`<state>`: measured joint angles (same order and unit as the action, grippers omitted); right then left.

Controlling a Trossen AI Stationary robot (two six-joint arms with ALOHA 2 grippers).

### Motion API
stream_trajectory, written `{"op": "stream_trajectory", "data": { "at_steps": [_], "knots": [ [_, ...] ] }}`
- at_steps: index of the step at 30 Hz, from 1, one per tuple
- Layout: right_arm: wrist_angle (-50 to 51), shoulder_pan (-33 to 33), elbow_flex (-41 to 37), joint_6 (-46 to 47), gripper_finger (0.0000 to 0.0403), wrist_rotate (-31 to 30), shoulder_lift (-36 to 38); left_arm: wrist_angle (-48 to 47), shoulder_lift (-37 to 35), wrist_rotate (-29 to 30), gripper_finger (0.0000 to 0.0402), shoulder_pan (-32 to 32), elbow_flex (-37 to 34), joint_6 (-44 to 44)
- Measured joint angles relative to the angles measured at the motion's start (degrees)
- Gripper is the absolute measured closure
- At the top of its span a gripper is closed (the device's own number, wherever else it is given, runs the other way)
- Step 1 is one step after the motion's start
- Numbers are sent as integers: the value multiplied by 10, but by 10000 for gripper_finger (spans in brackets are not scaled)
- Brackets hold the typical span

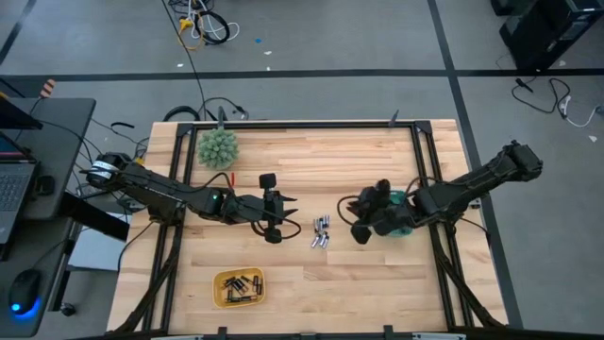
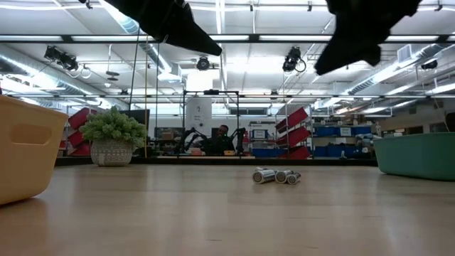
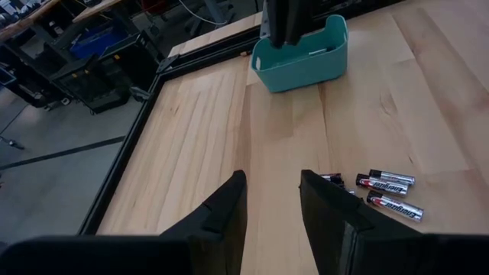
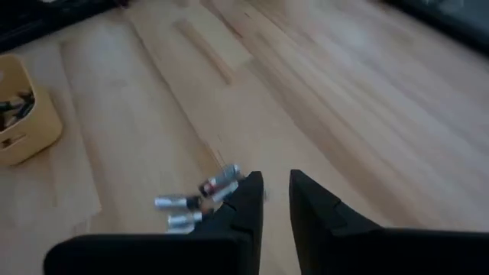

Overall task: Sort batteries
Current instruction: Put the silver battery into the green bin

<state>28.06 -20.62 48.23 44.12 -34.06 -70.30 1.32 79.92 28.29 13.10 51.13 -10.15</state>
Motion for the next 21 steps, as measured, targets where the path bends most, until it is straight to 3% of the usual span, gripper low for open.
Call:
{"op": "stream_trajectory", "data": {
  "at_steps": [4,10,13,21],
  "knots": [
    [-77,18,0,-103,351,9,-35,0,0,0,282,0,0,1],
    [-190,14,0,-329,351,91,-105,0,0,0,282,0,0,2],
    [-240,4,0,-408,351,101,-143,0,0,0,282,0,0,4],
    [-270,-20,0,-463,351,102,-227,-20,0,0,282,0,0,31]
  ]
}}
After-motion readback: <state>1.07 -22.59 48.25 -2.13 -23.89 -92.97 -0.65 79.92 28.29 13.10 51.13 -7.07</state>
